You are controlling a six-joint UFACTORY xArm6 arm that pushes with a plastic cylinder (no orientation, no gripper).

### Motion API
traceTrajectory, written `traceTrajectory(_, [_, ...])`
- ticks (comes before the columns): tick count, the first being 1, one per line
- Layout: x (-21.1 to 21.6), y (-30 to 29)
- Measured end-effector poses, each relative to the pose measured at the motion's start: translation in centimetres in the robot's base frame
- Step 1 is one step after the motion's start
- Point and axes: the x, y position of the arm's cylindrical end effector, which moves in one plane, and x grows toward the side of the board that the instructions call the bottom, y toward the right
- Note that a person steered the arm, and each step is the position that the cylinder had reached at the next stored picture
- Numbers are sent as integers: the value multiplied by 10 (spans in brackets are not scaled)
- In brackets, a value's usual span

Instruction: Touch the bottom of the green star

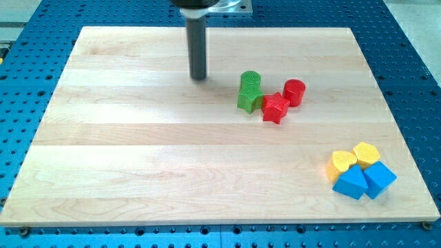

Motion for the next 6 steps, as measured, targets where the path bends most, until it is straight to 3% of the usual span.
traceTrajectory(1, [95, 4])
traceTrajectory(3, [90, 72])
traceTrajectory(6, [65, 88])
